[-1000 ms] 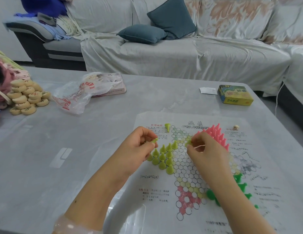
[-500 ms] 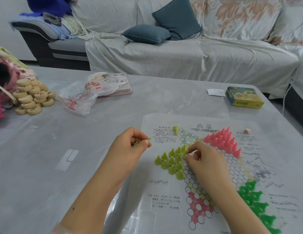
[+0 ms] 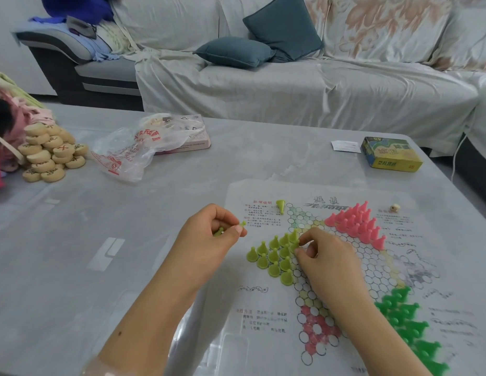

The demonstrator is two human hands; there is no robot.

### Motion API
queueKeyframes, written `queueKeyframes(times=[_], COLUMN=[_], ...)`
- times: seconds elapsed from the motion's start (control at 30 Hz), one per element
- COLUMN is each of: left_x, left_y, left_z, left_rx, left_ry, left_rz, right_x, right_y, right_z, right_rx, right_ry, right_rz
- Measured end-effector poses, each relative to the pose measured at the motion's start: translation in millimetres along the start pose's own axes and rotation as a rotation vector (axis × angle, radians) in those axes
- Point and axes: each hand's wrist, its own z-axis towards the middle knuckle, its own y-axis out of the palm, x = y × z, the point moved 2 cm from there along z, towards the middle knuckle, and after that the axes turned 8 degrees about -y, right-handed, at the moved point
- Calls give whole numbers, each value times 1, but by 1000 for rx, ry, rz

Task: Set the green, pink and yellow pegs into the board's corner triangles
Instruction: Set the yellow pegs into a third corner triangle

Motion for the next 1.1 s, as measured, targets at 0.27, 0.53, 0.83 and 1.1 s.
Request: queueKeyframes(times=[0.27, 0.53, 0.83, 1.1], left_x=[5, 5, 14, 23], left_y=[14, 30, 36, 50], left_z=[-8, -8, -12, -22], left_rx=[-177, -135, -191, -229], left_ry=[1, 55, 153, 208], left_rz=[-46, 15, -60, 61], right_x=[-19, -34, -25, -26], right_y=[-22, -15, -29, -41], right_z=[-6, -15, -11, -15], right_rx=[150, 31, -10, 133], right_ry=[-210, -554, -175, -38], right_rz=[221, 200, 768, 968])
